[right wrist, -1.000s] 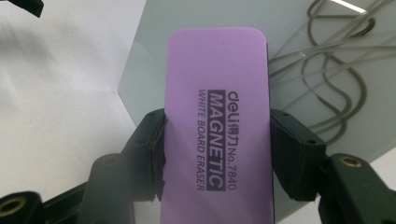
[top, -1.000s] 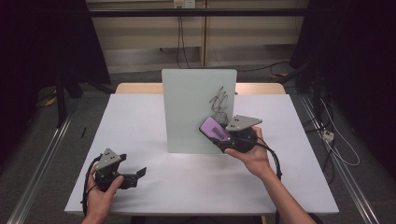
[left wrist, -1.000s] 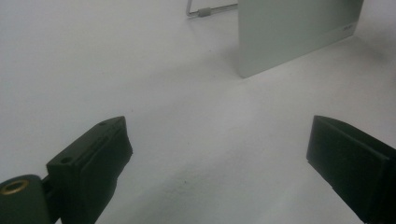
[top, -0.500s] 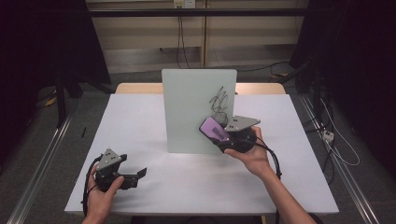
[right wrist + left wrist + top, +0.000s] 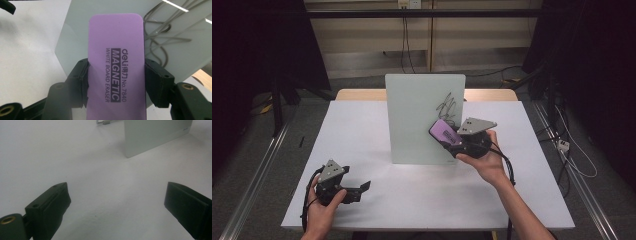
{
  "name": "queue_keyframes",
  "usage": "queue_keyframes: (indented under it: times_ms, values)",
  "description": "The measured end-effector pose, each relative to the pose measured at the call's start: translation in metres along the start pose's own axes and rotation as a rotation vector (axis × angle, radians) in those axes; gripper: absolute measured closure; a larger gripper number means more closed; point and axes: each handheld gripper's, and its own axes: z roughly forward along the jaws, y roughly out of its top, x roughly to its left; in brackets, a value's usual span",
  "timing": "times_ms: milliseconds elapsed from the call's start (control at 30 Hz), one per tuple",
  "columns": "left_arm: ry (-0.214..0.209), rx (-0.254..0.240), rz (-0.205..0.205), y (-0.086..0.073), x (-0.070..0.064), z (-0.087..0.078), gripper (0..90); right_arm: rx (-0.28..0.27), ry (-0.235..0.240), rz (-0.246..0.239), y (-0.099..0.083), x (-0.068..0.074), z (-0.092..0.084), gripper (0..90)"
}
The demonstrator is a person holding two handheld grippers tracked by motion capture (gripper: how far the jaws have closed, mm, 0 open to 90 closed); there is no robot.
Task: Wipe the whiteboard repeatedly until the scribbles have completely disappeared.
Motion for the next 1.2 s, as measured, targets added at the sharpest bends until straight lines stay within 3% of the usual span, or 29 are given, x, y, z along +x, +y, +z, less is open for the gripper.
queue_keyframes:
  times_ms: [500, 900, 1200]
  values:
    - [0.001, 0.002, -0.001, 0.0, 0.0, 0.0, 6.0, -0.05, -0.041, 0.017, 0.03, -0.023, -0.016, 41.9]
    - [-0.003, 0.012, 0.003, 0.0, 0.0, 0.0, 6.0, -0.12, -0.105, -0.012, 0.059, -0.047, -0.031, 41.8]
    - [-0.005, 0.006, 0.001, -0.001, 0.0, 0.001, 6.0, -0.106, -0.109, -0.042, 0.052, -0.043, -0.027, 41.9]
